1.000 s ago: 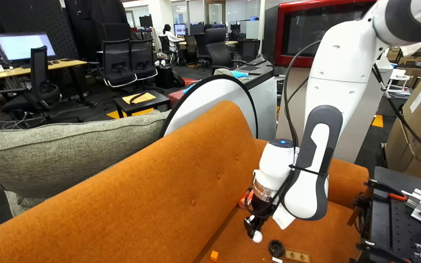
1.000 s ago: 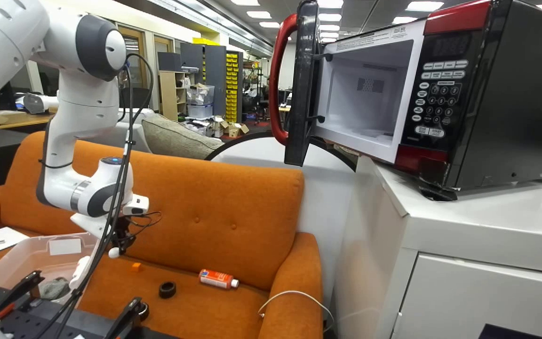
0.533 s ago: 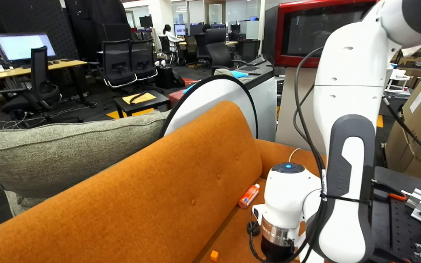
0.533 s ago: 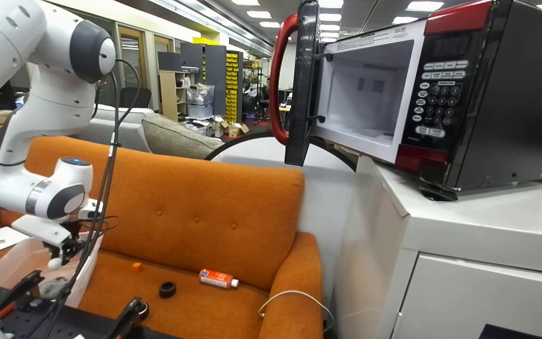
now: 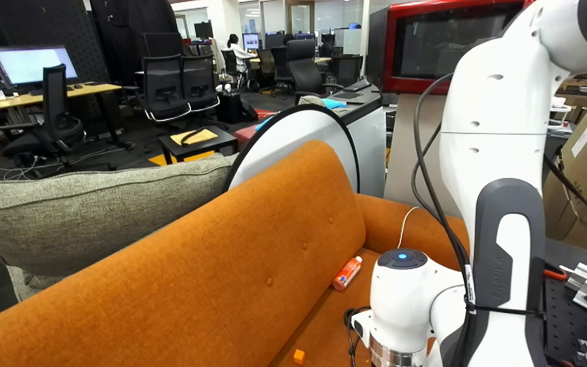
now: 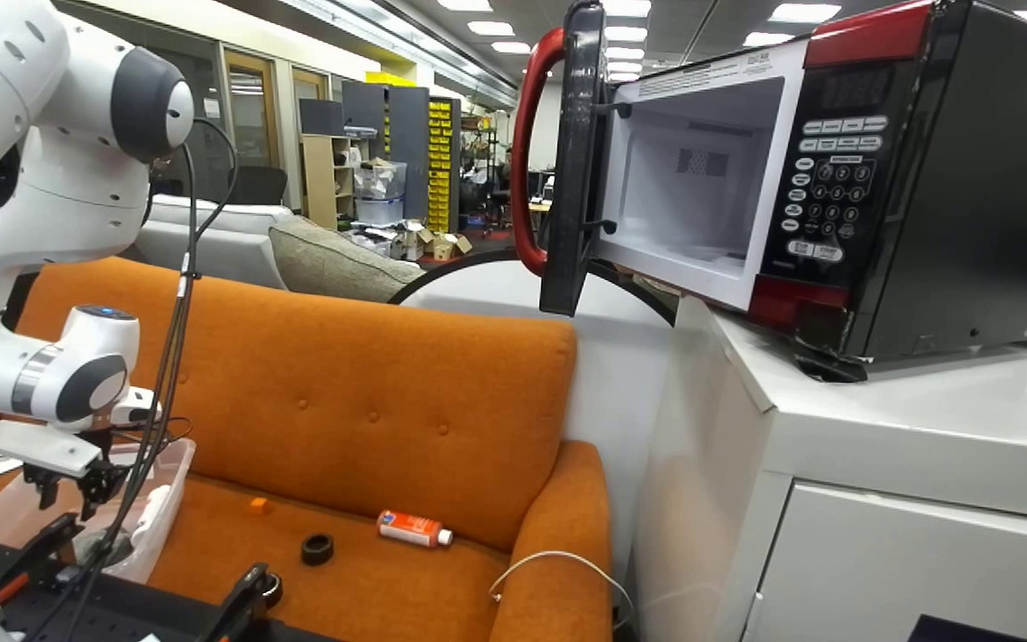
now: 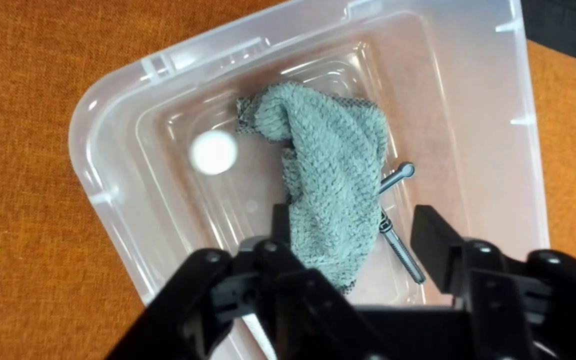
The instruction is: Pick up the white object and place it in the bowl
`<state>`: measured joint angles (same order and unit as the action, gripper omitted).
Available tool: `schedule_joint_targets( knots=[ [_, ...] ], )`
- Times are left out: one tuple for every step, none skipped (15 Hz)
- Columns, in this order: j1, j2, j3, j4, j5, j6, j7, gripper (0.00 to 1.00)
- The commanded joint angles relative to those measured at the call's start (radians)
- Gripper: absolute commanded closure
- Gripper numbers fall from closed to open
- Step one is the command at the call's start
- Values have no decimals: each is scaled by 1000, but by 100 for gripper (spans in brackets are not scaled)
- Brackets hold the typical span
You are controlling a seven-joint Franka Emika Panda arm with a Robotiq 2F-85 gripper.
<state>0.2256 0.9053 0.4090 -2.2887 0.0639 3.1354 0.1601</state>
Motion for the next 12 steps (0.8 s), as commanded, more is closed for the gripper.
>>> schedule_joint_targets(
  knots=[
    [4,-14,-15,13,7,-10,-20,5],
    [-4,-26,-17,4,12,-18,-15,2],
    [-27,-43,-9,-15,21,-40,-9,0],
    [-3,-9,-16,13,19,-5,-12,0],
    [-6,-10,-16,12,19,-5,-12,3],
    [-5,-9,-16,13,19,-5,-12,0],
    [-4,-7,-16,13,19,-5,-12,0],
    [-1,-7,-16,13,19,-4,-12,0],
    [0,-7,-16,13,19,-4,-12,0],
    [0,-7,-16,13,19,-4,-12,0],
    [0,-7,-16,14,19,-4,-12,0],
    [0,-7,-16,14,19,-4,-12,0]
  ],
)
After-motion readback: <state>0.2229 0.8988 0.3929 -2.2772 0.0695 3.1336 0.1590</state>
